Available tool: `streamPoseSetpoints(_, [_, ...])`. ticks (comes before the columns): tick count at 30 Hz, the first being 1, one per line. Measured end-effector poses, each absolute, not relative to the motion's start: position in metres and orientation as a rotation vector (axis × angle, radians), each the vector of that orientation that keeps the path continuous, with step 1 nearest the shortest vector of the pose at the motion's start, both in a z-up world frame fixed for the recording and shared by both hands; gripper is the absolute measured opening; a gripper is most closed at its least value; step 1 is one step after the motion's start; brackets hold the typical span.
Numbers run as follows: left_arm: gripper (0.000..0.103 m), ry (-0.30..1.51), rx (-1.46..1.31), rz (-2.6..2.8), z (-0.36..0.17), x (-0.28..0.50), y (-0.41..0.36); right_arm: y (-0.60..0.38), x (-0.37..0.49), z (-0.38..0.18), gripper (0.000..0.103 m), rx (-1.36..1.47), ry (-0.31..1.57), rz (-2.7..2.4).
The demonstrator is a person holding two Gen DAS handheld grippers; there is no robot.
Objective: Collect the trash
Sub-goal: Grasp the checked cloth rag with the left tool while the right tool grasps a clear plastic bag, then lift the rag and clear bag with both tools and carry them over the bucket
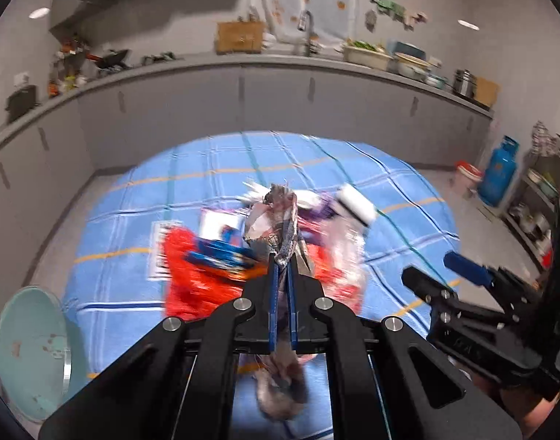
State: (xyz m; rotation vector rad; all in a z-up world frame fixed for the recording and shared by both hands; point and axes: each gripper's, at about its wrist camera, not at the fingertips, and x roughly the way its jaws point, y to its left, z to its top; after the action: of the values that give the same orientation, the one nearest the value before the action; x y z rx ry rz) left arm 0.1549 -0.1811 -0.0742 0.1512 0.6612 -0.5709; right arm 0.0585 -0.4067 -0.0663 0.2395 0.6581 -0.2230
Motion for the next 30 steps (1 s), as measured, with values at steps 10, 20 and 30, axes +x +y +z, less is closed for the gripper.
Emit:
streamPoseSetpoints(10, [0.005,0.626,0.053,-0.483,-0.058,0.156,-0.135,-0.361,0.099,-0.081,0.066,0.211,0.721,-0.128])
streamPoseSetpoints(20, [0.005,0.586,-0.021,-0.492,-0.042,0.151,-0.11,-0.357,0.098,-0.086,0.029,0.214,0.745,-0.081])
streamPoseSetpoints(30, [0.005,0.544,-0.028,-0.464,-0.028,0.142,-0.099,-0.362,0.075,-0.048,0.028,0.17,0.627,-0.116])
